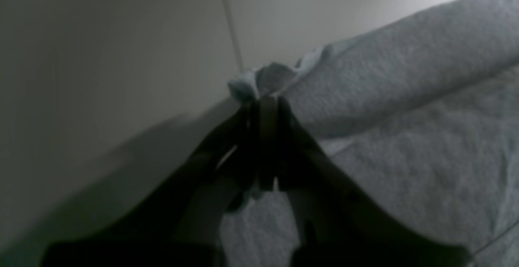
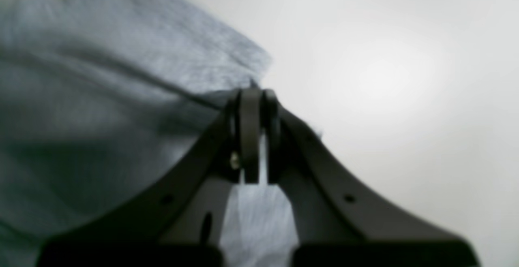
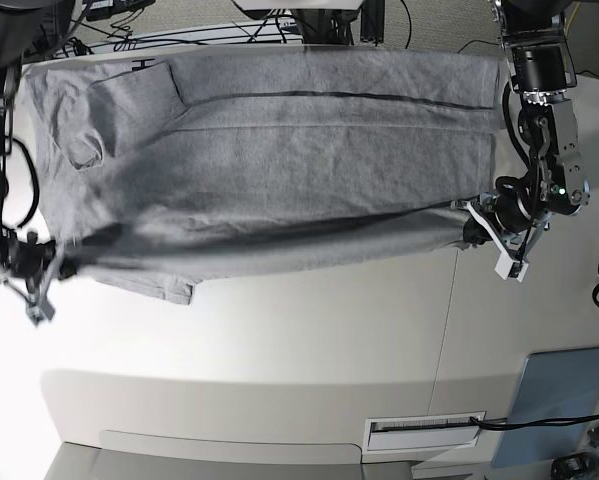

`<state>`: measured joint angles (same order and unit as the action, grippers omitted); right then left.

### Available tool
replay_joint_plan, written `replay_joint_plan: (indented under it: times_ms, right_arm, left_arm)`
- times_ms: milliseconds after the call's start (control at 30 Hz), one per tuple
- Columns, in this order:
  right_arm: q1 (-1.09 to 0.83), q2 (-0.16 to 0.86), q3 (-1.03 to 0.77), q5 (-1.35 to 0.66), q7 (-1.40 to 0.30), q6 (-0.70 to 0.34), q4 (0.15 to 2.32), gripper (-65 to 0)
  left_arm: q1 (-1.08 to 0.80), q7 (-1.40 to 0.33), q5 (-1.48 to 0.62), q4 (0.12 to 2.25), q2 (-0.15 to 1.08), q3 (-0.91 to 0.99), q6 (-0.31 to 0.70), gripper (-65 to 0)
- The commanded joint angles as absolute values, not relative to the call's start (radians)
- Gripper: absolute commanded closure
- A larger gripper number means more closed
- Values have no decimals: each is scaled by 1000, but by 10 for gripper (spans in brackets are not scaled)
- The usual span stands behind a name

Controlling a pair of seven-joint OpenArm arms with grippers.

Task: Fold the T-shirt properly
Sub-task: 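Lay the folded edge down with both grippers, forming a long strip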

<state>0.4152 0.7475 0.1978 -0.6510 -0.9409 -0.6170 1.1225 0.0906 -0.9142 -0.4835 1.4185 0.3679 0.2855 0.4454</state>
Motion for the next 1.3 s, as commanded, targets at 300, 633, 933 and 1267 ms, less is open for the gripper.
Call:
replay_joint_plan:
  times_ms: [300,633,933,1267]
  right_arm:
    - [46,794,-155,-659,-929,-602,1424,0]
    - [-319,721,-459,-659,-936,-601,1704,0]
    - [-507,611,-598,-658,-947,-603,1817,0]
    - [-599,590,-604,-650,-958,-606,1819,0]
  left_arm:
    - [-13,-903,-510,1599,392,294,442,0]
    - [-145,-976,-569,1729,391,384,446,0]
    - [-279,-1002,-606,1753,391,435,447,0]
    - [-302,-1006,-606,1753,391,435,447,0]
